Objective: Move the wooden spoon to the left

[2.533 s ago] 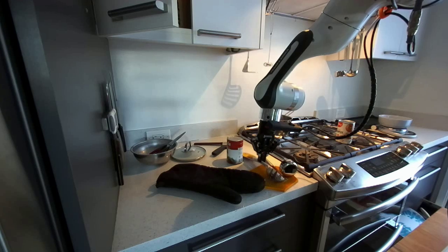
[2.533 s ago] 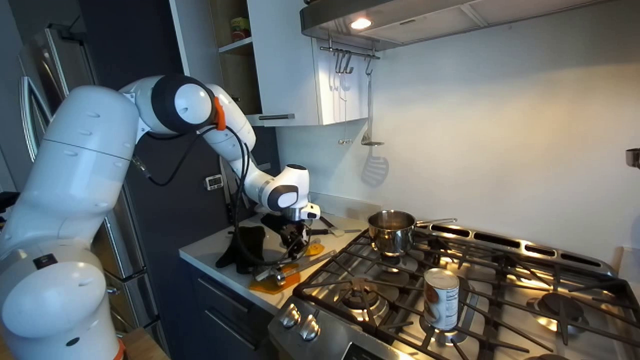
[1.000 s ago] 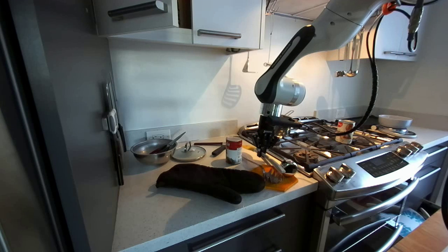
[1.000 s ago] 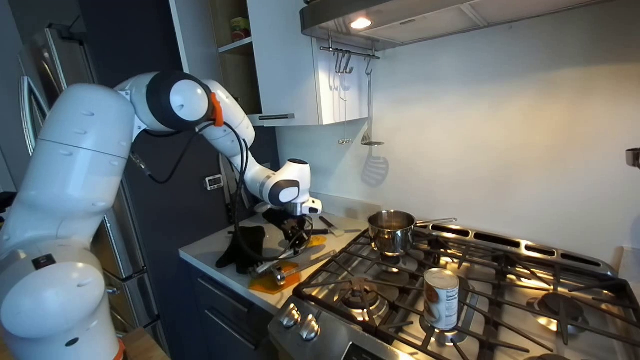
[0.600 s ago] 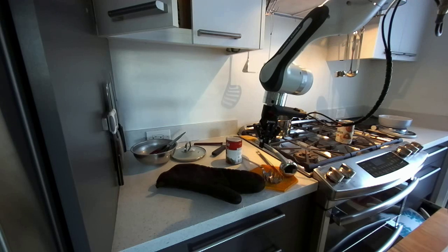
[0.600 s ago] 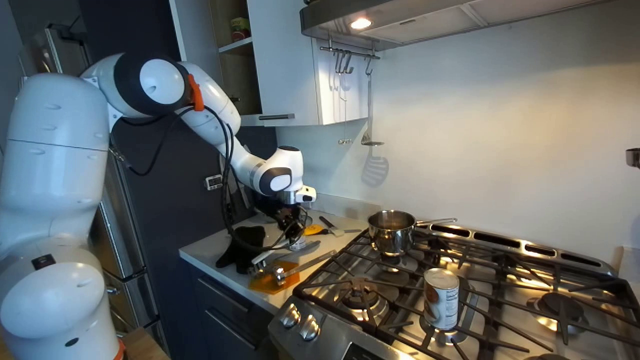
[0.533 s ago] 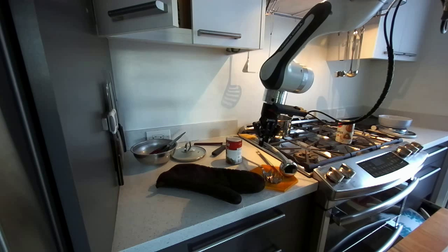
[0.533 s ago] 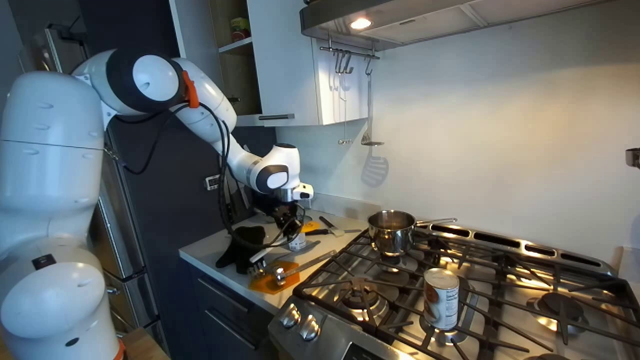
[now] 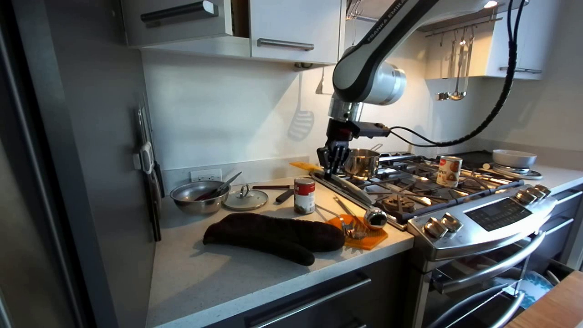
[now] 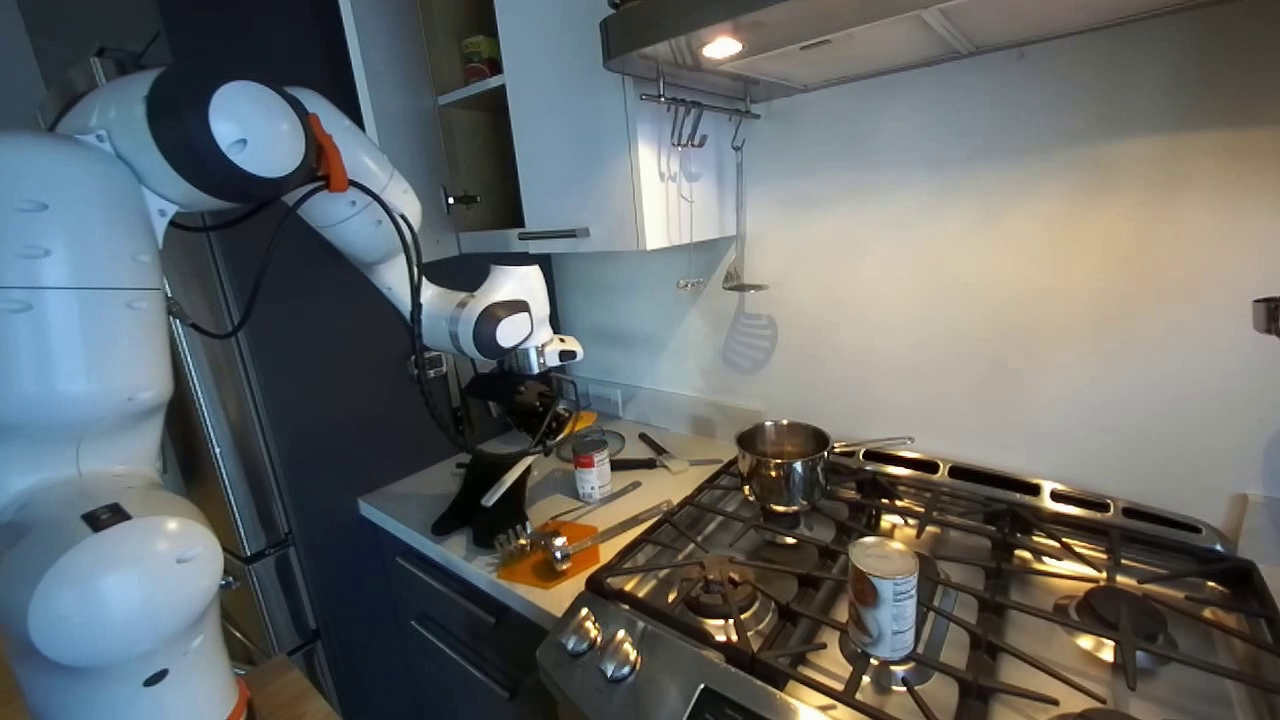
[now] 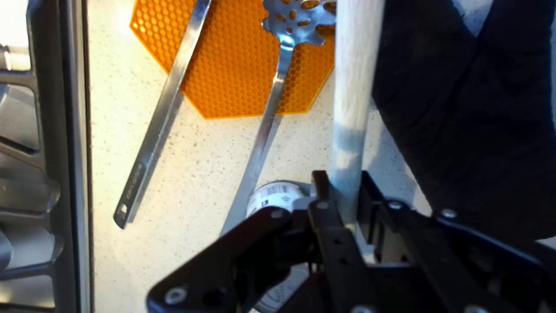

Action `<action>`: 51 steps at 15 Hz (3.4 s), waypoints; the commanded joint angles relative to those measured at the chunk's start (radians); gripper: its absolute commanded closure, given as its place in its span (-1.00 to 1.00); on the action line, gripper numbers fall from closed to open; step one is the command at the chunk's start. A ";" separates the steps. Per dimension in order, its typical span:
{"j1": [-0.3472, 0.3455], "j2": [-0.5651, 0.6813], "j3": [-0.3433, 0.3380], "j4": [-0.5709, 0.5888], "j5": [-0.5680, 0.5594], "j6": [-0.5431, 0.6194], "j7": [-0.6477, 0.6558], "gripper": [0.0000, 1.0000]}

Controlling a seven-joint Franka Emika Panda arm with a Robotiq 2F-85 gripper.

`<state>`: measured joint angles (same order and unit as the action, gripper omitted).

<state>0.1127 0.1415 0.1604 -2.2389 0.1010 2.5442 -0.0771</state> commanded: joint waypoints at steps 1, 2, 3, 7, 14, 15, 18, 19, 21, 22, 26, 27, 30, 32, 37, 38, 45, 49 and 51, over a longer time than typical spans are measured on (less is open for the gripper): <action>0.033 -0.005 0.008 0.007 -0.108 -0.019 -0.058 0.91; 0.041 0.004 0.014 0.018 -0.128 -0.030 -0.081 0.91; 0.049 0.014 0.022 0.028 -0.143 -0.040 -0.108 0.91; 0.066 0.044 0.064 0.055 -0.143 -0.083 -0.260 0.91; 0.067 0.048 0.095 0.054 -0.117 -0.087 -0.338 0.65; 0.067 0.049 0.095 0.055 -0.117 -0.088 -0.340 0.65; 0.067 0.049 0.095 0.057 -0.117 -0.091 -0.342 0.91; 0.074 0.057 0.100 0.071 -0.117 -0.111 -0.338 0.91; 0.096 0.082 0.121 0.106 -0.122 -0.125 -0.338 0.91; 0.106 0.090 0.136 0.117 -0.113 -0.124 -0.347 0.91; 0.144 0.158 0.224 0.187 0.003 -0.115 -0.350 0.91; 0.152 0.174 0.240 0.200 0.027 -0.114 -0.344 0.91; 0.178 0.251 0.261 0.257 0.059 -0.111 -0.311 0.91; 0.196 0.316 0.251 0.305 0.037 -0.111 -0.281 0.91; 0.215 0.469 0.250 0.447 0.032 -0.156 -0.258 0.91; 0.220 0.494 0.245 0.474 0.031 -0.168 -0.245 0.91; 0.242 0.605 0.236 0.620 0.032 -0.287 -0.187 0.00; 0.254 0.582 0.215 0.626 0.017 -0.329 -0.140 -0.58; 0.247 0.550 0.215 0.603 0.024 -0.368 -0.125 -0.89</action>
<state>0.3476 0.7287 0.3959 -1.6207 0.1341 2.2362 -0.2475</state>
